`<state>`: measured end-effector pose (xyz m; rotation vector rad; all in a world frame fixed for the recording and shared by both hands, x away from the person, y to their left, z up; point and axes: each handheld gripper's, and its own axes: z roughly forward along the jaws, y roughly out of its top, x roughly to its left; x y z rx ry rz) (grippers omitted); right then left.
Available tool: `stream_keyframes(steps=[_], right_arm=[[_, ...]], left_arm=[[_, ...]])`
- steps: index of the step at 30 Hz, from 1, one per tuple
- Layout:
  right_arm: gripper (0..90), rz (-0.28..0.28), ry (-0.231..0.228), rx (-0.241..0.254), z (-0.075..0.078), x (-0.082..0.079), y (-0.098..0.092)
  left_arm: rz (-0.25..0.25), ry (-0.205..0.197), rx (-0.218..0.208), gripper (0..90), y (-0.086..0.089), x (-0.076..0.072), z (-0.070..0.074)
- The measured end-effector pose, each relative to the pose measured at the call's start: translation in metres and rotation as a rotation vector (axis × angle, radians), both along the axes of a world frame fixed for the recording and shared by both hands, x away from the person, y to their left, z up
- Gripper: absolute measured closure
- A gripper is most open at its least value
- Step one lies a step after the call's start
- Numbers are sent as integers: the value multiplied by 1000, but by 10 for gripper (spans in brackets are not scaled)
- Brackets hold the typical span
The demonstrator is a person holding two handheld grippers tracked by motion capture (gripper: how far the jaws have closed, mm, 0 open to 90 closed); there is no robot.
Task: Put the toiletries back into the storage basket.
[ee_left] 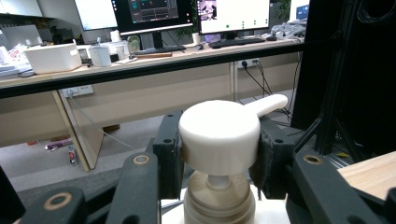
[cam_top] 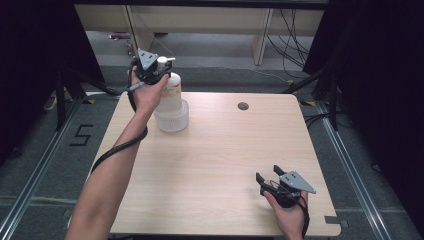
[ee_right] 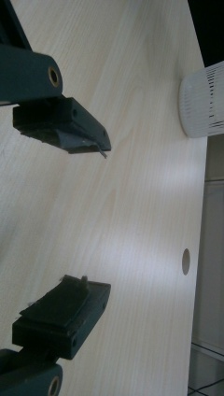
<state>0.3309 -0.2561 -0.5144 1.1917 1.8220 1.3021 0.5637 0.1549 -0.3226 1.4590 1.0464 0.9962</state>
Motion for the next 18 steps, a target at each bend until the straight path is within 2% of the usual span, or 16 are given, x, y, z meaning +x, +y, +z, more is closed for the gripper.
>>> stream_keyframes(steps=[18], right_arm=[[273, 9, 12, -12, 1, 0, -1]], left_arm=[[-5, 35, 3, 588, -3, 3, -14]])
